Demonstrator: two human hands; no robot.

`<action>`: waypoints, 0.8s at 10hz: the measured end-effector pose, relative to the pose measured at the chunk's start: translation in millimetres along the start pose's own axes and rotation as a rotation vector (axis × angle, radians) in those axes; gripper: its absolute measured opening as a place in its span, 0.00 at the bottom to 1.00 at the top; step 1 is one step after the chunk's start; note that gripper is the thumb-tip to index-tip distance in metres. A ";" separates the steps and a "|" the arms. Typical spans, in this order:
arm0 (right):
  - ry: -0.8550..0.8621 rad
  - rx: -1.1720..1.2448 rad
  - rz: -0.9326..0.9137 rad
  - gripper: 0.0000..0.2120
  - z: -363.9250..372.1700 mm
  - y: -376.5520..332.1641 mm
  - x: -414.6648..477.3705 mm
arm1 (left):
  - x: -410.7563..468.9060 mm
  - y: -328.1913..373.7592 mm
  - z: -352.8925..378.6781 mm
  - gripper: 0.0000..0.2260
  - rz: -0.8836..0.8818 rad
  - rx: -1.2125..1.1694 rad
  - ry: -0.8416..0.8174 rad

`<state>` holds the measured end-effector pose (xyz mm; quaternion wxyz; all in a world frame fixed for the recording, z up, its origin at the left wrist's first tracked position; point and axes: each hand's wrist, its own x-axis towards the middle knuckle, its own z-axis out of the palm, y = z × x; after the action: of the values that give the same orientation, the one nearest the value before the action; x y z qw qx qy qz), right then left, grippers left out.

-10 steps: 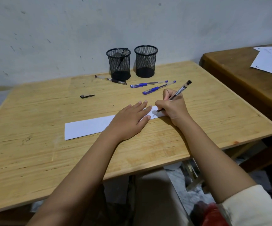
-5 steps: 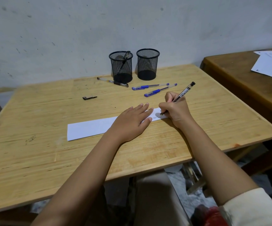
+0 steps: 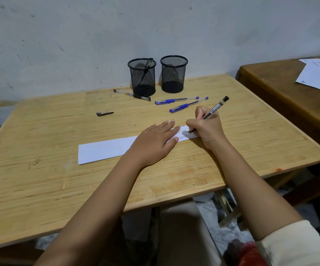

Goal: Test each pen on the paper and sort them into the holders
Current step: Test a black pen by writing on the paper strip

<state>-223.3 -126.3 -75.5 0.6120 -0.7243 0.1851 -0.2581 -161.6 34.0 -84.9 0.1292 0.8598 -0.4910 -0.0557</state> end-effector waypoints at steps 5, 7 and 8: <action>0.013 -0.001 0.013 0.18 -1.0 -3.9 -1.7 | -0.9 1.5 -1.3 0.21 -0.003 -0.004 0.002; 0.120 0.179 0.045 0.19 -3.4 -7.4 -1.5 | -1.8 1.1 -2.6 0.21 0.000 -0.023 0.007; 0.188 0.417 0.109 0.16 -13.0 -11.8 -0.6 | -2.7 2.0 -6.0 0.21 0.003 -0.057 -0.004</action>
<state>-232.1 -134.1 -62.5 0.7416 -0.5437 0.2229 -0.3236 -163.3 36.4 -78.7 0.1528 0.8548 -0.4907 -0.0713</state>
